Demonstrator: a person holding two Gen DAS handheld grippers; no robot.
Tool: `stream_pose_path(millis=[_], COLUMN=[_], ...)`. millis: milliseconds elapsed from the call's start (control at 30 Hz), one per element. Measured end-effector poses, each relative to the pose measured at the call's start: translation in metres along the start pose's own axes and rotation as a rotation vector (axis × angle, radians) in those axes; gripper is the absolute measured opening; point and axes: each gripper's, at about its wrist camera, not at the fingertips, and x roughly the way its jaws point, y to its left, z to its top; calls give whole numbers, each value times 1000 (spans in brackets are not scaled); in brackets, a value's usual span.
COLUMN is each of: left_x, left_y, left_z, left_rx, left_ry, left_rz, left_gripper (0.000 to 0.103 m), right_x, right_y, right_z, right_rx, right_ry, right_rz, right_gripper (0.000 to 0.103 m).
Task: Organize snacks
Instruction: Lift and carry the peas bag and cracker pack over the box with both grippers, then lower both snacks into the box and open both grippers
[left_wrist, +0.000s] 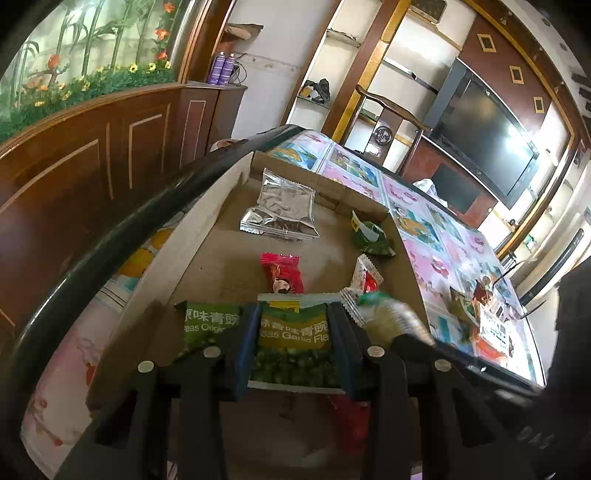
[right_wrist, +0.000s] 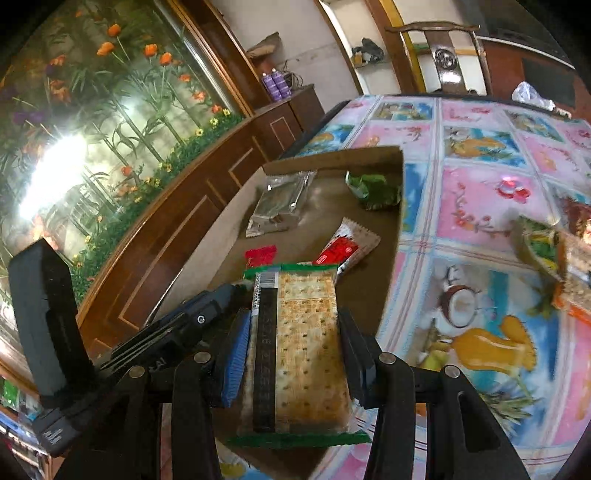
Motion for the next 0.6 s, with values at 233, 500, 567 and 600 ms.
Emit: stream_pose_path(millis=[233, 500, 567, 600], left_x=[3, 1, -1, -3], left_y=[5, 7, 7, 7], left_z=[4, 5, 4, 4], left_rx=[-22, -39, -37, -36], left_ry=[-19, -53, -68, -77], left_rz=[1, -12, -13, -14], left_gripper=[36, 36, 36, 36], right_x=[6, 8, 8, 8], right_y=[5, 11, 11, 11], right_z=[-3, -5, -5, -5], right_rx=[-41, -93, -93, -94], right_ry=[-12, -38, -39, -36], right_rz=[-19, -38, -29, -25], right_gripper=[51, 52, 52, 52])
